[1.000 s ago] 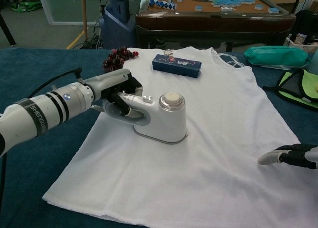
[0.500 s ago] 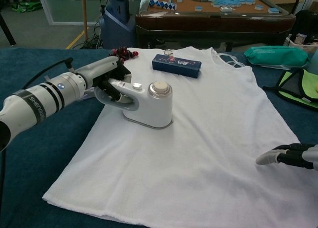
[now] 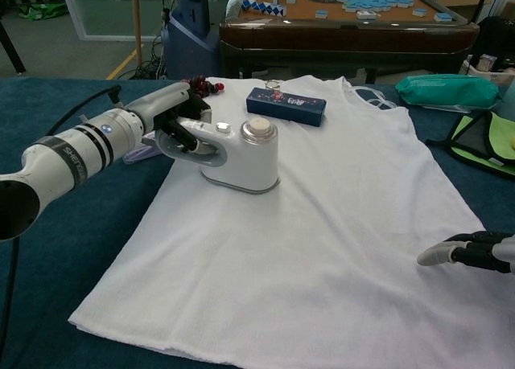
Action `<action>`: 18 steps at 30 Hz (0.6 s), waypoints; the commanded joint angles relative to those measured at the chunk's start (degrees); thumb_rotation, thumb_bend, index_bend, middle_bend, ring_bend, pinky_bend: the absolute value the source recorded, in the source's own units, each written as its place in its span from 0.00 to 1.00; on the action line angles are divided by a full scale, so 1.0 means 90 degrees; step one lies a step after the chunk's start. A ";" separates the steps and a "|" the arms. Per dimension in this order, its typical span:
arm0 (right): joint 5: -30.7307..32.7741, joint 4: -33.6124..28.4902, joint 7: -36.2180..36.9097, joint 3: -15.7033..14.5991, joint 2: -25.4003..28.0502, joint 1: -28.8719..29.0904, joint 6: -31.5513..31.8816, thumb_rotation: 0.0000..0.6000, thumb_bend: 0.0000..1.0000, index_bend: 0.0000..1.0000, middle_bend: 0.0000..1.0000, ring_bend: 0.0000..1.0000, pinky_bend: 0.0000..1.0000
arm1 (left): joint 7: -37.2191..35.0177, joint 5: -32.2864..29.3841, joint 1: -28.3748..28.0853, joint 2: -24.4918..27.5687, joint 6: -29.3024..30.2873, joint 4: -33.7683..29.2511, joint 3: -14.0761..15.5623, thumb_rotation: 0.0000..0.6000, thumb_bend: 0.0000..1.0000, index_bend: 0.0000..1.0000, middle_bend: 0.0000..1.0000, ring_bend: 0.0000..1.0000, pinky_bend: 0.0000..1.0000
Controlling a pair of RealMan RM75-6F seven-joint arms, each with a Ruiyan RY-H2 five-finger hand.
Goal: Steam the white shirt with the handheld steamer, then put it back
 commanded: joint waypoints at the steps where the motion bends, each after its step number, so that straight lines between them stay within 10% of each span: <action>1: 0.0001 -0.0015 -0.0016 0.0002 0.0004 0.0004 -0.0009 0.95 0.00 0.00 0.09 0.00 0.00 | -0.0019 0.0043 0.0043 0.0044 0.0020 -0.0065 0.0061 1.00 0.19 0.89 0.68 0.55 0.57; 18: -0.0087 -0.0030 -0.0010 -0.0059 0.0006 0.0005 -0.0031 0.95 0.00 0.00 0.09 0.00 0.00 | 0.0204 0.0487 0.0583 0.0774 0.0238 -0.1601 0.0735 1.00 0.19 0.89 0.68 0.55 0.57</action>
